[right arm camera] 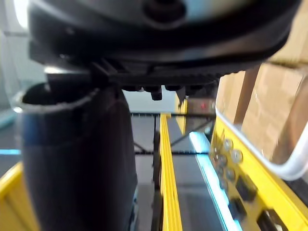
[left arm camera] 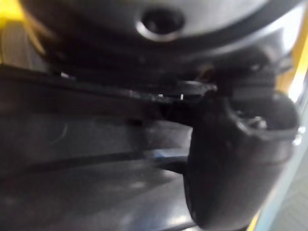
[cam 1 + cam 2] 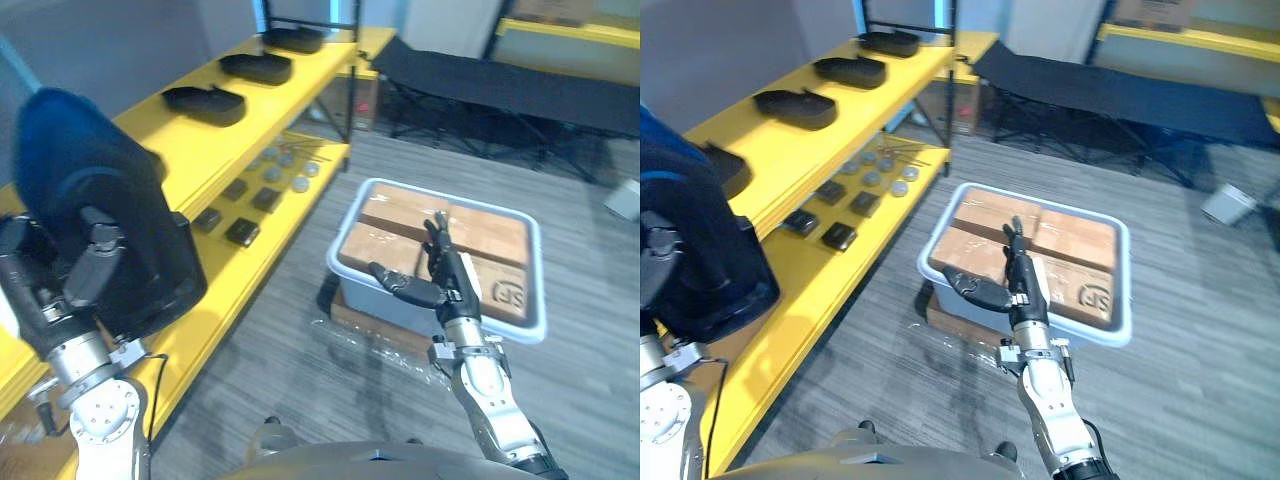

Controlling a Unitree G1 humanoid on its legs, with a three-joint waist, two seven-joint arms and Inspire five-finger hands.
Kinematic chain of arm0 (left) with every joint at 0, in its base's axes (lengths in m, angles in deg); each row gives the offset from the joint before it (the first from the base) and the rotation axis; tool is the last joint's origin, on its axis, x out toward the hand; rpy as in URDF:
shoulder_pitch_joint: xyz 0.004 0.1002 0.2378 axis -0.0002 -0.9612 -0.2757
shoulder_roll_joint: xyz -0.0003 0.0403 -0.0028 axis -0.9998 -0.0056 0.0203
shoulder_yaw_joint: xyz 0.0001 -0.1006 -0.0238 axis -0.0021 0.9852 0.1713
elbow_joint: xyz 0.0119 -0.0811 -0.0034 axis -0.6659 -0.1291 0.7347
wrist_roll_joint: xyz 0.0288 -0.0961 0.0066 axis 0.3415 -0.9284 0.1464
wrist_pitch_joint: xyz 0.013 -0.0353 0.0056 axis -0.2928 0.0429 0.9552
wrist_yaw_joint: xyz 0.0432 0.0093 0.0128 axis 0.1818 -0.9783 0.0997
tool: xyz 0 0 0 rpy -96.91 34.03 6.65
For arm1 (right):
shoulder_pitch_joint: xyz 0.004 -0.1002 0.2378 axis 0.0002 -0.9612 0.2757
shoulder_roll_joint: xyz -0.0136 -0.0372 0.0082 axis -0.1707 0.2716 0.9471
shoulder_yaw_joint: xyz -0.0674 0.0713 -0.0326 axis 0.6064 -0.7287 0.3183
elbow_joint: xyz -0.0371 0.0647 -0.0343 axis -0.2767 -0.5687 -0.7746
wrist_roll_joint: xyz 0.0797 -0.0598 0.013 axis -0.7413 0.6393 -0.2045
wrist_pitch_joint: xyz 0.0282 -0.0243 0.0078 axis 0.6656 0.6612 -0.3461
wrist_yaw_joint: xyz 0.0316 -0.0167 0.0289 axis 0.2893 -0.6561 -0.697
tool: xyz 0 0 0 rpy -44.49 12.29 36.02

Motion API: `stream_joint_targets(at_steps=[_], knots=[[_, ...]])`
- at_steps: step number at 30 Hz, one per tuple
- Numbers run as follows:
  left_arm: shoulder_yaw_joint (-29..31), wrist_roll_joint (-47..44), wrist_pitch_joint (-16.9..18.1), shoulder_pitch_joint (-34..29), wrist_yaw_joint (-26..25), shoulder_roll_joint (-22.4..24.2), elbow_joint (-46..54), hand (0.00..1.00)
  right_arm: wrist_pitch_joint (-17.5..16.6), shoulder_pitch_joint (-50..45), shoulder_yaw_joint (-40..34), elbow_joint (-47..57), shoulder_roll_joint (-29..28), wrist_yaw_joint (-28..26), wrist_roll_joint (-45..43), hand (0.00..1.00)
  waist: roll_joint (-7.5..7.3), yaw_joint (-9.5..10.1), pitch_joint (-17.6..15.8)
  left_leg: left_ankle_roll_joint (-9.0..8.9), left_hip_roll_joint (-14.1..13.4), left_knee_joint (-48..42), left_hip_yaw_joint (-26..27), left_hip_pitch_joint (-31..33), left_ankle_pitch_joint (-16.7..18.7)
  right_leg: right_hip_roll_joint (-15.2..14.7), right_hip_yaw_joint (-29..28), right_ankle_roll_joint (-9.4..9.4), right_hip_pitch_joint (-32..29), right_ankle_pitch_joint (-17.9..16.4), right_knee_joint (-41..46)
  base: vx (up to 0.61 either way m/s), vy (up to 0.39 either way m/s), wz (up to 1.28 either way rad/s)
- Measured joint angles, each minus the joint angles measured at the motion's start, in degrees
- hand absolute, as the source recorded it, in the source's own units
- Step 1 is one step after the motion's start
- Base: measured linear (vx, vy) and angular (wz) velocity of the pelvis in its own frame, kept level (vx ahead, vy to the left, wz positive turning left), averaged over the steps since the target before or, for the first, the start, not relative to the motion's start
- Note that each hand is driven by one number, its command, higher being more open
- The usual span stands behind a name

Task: Walk over and take three plastic housings, then place them on the shelf

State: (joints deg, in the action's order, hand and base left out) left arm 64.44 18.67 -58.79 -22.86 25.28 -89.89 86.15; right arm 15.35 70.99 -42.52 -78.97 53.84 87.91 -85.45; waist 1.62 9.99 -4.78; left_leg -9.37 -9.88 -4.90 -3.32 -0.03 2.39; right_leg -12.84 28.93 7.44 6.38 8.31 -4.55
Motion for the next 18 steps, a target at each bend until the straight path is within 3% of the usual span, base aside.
stream_joint_targets(at_steps=[2,7,8,9,11,16,17,18], knots=[[2.42,-8.06,1.67,-3.23,5.51,2.87,2.68,0.00,1.11,1.93,1.43,-0.14,-0.16,-2.47,-1.78,1.00,-0.97,2.08,0.58,0.02,0.86,-0.13,-2.79,0.75,-0.04,-0.49,2.63,0.64,1.21,-0.61,0.00,0.02,0.017,0.61],[4.55,-13.41,2.47,-6.12,11.54,5.95,4.39,0.00,1.23,9.30,3.00,-2.56,-1.43,-2.84,-2.09,1.00,-2.00,4.79,1.00,0.21,2.02,-1.03,-5.00,1.79,0.25,-1.20,4.63,0.80,2.19,-1.23,0.04,0.02,0.040,0.27],[4.38,-14.44,2.47,-5.96,12.89,5.96,4.39,0.00,1.29,10.92,2.99,-3.01,-1.78,-2.69,-2.04,1.00,-2.00,4.67,0.98,0.28,2.21,-1.08,-5.79,2.27,0.25,-1.19,4.21,0.84,2.27,-2.12,0.41,0.00,0.010,0.58],[3.89,-16.25,2.47,-5.18,15.20,5.93,4.38,0.00,1.52,11.58,2.86,-2.93,-1.80,-1.67,-1.70,1.00,-1.72,3.42,0.83,0.50,2.52,-1.60,-8.50,3.51,0.11,-0.59,1.75,1.77,2.30,-5.42,2.64,0.01,-0.010,0.81],[3.08,-17.68,2.47,-4.26,17.78,5.93,4.38,0.00,2.66,10.98,2.01,-2.92,-1.78,-0.76,-1.43,1.00,-1.72,1.85,0.83,0.54,3.00,-1.78,-11.92,4.35,-0.23,0.26,-0.92,1.57,1.75,-8.65,5.56,0.01,-0.048,0.95],[1.24,-18.15,2.42,-3.38,19.87,5.98,4.31,0.00,3.44,7.64,-3.40,-2.94,-1.70,-0.20,0.26,1.00,-1.76,2.08,0.77,-0.50,3.55,-1.75,-16.95,5.98,-2.06,0.05,2.22,1.45,1.90,-12.98,11.56,0.06,-0.056,0.65],[0.97,-18.19,2.37,-3.42,20.14,6.01,4.21,0.00,3.41,7.35,-4.76,-3.20,-1.73,-0.31,0.28,1.00,-1.52,1.94,0.57,-0.21,3.83,-1.71,-17.20,6.65,-3.12,-0.12,3.15,1.20,1.96,-13.92,12.61,0.01,-0.050,0.87],[0.54,-18.45,2.35,-3.27,20.98,6.02,3.98,0.00,3.38,7.09,-6.15,-3.70,-1.78,-0.33,0.35,1.00,-1.57,1.00,0.38,1.20,4.73,-1.76,-16.10,7.84,-5.15,-0.34,4.99,0.75,2.89,-14.89,12.79,0.00,-0.050,1.10]])
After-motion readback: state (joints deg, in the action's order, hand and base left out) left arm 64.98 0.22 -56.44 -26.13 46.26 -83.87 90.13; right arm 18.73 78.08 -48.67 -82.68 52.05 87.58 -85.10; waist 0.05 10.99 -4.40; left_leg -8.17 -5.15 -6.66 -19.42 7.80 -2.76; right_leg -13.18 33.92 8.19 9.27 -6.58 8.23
